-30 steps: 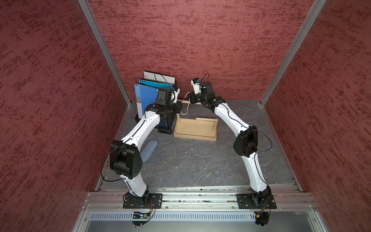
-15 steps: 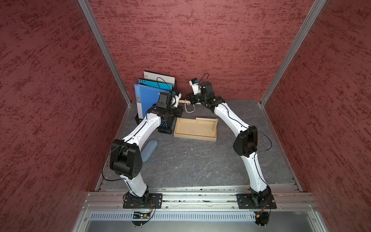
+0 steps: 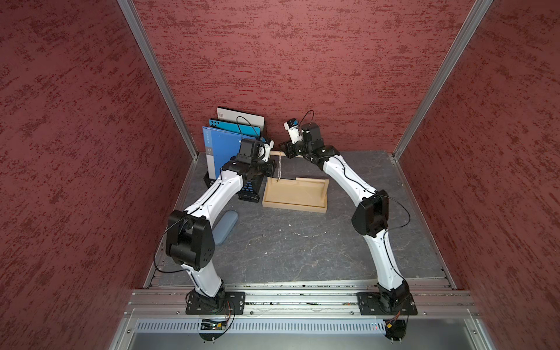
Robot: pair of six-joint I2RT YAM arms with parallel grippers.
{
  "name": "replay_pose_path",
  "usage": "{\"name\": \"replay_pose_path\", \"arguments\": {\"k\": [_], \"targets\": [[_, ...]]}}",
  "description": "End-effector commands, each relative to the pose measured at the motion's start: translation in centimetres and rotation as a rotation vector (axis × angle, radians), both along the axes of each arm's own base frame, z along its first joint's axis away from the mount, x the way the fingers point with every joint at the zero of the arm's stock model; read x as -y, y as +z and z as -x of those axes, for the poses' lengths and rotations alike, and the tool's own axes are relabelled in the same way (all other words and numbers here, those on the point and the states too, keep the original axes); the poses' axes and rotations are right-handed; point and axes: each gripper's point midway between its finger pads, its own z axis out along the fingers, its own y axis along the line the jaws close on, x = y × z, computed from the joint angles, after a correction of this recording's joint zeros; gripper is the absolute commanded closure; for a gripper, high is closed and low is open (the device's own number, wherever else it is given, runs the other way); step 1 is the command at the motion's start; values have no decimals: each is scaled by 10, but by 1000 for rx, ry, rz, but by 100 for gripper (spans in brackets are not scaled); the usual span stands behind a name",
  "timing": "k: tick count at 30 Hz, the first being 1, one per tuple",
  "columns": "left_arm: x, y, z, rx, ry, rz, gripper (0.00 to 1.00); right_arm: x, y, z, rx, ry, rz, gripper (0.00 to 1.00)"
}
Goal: Hang the necklace on the jewelry display stand
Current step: Hang the necklace on the stand.
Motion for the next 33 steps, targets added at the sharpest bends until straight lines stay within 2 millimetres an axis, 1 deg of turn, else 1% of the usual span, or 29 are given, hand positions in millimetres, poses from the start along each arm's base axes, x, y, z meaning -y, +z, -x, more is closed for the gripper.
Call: {"name": "replay_pose_path", "arguments": {"k": [1, 6, 9, 14, 17, 23, 28, 31, 33], "targets": [[-5, 26, 1, 68, 2, 0, 83, -4, 26, 12, 29, 25, -15, 65], [-7, 33, 3, 82, 6, 4, 81, -5, 43, 19, 49, 23, -28, 64], [-7, 41, 5, 98, 5, 8, 79, -2, 53, 20, 58, 0, -37, 63], [-11, 54, 15, 119, 6, 10, 77, 7, 66, 22, 65, -42, -44, 62], [-14, 61, 23, 131, 9, 11, 75, 10, 75, 26, 59, -51, -56, 61], [-24, 75, 47, 156, 16, 10, 72, 10, 92, 44, 51, -49, -57, 60], [-32, 83, 71, 170, 15, -1, 70, 12, 102, 62, 35, -56, -45, 58], [-40, 83, 88, 168, 22, -12, 70, 15, 104, 75, 14, -65, -42, 58], [-44, 80, 102, 157, 22, -16, 69, 18, 103, 86, 0, -71, -39, 58]]}}
